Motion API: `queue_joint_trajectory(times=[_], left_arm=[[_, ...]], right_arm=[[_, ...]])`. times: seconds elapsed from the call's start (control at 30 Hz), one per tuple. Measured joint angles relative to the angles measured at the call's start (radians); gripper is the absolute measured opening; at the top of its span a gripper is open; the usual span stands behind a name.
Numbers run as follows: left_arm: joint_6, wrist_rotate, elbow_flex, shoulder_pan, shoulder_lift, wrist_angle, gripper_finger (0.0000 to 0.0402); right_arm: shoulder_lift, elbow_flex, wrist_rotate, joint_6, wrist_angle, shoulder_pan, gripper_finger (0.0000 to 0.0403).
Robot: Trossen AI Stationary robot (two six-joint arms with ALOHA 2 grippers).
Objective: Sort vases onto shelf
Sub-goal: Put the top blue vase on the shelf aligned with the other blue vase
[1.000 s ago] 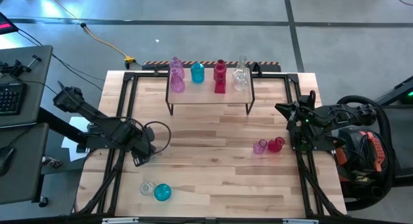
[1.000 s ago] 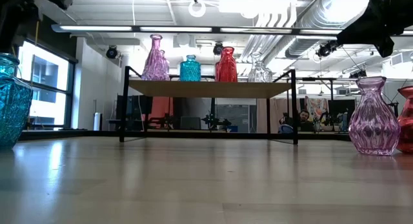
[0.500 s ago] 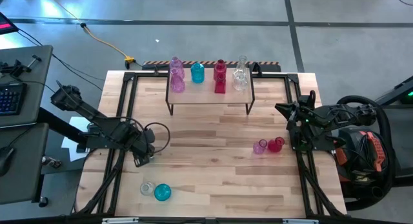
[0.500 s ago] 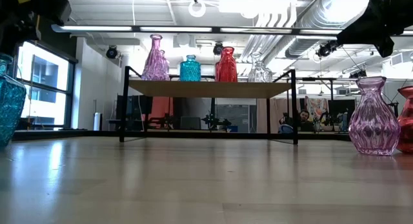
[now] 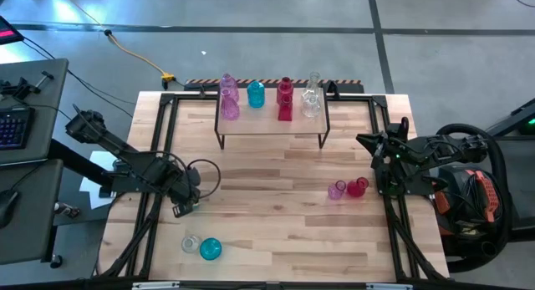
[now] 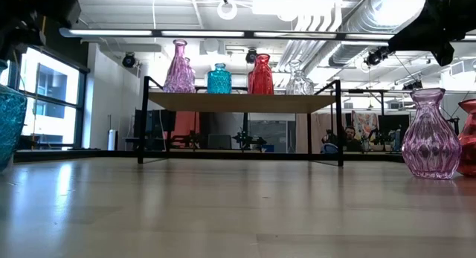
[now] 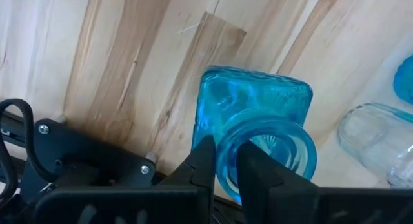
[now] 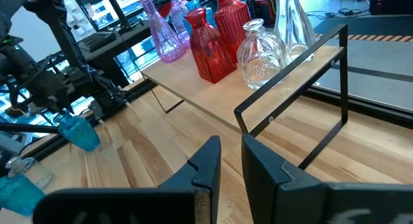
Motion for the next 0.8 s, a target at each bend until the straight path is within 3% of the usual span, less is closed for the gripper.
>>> queue_joint_trajectory(times=[0.4, 0.8], left_arm=[[0.075, 0.005, 0.099, 0.016, 0.000, -0.016, 0.0030], [0.309, 0.000, 0.307, 0.164, 0.003, -0.033, 0.0032]], right_arm=[[0.000, 0.000, 0.000, 0.000, 0.000, 0.000, 0.0044], [0.000, 0.000, 0.000, 0.000, 0.000, 0.000, 0.0044]])
